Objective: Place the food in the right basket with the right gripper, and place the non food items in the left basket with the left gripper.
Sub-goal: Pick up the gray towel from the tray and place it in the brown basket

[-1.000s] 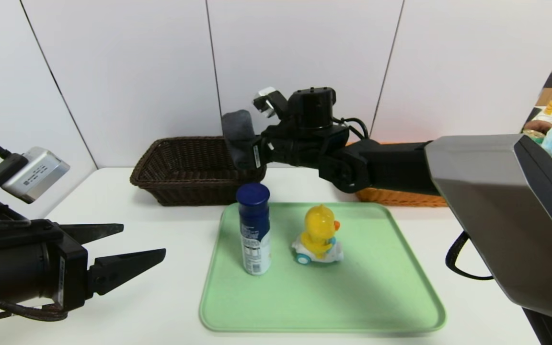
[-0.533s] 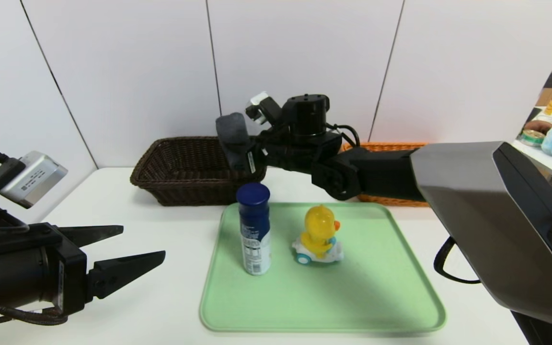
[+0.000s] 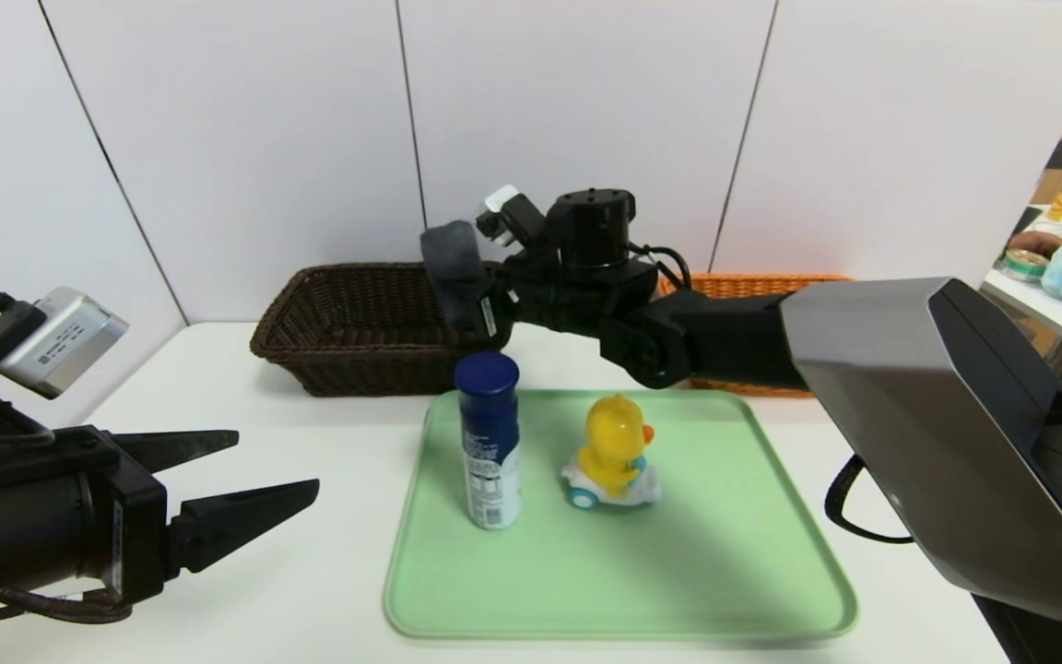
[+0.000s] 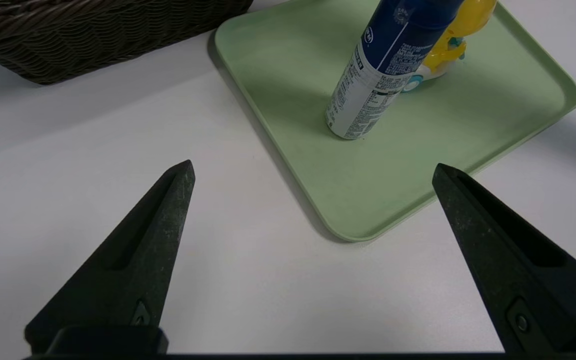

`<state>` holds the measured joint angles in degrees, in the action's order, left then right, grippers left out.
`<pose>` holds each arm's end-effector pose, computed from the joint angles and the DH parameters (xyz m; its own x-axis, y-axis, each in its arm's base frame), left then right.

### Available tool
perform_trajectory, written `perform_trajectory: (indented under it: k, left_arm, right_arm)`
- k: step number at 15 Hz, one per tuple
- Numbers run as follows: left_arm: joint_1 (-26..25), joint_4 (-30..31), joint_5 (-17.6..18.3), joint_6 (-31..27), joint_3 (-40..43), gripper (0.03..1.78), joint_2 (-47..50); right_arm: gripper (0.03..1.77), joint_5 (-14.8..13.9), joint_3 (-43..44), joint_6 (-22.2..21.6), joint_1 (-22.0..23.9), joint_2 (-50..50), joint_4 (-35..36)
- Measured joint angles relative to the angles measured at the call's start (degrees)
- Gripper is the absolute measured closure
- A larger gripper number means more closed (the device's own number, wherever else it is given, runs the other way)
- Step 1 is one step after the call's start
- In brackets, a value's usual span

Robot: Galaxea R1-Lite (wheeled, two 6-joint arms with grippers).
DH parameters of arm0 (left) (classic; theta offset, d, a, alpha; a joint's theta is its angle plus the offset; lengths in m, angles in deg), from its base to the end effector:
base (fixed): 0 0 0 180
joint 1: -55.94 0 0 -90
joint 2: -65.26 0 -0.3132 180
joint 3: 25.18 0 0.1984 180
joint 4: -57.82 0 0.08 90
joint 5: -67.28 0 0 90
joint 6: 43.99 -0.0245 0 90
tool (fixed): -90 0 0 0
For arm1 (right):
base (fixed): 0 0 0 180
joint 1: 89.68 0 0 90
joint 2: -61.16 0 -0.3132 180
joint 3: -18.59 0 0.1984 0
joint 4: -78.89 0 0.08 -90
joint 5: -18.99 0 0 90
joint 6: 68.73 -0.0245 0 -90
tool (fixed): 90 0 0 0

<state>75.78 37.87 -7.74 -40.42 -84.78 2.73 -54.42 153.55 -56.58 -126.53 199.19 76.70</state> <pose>0.1382 -0.0566 0.2274 0.7495 -0.5452 -0.3756 0.5280 0.8345 -0.1577 0.4231 0.3259 0.1893 0.5924 0.8008 -0.0879 -0.7997 0.5715 -0.1840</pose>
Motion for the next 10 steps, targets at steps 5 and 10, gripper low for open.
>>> perform_trajectory:
  k: [5, 10]
  left_arm:
    - [0.02, 0.04, -0.02, 0.0, 0.02, 0.12, -0.02]
    - [0.02, 0.37, -0.05, -0.07, -0.09, 0.12, -0.06]
  right_arm:
    - [1.57, 0.07, 0.0, 0.27, 0.15, 0.0, -0.09]
    - [1.27, -0.02, 0.0, 0.27, 0.12, -0.2, 0.07]
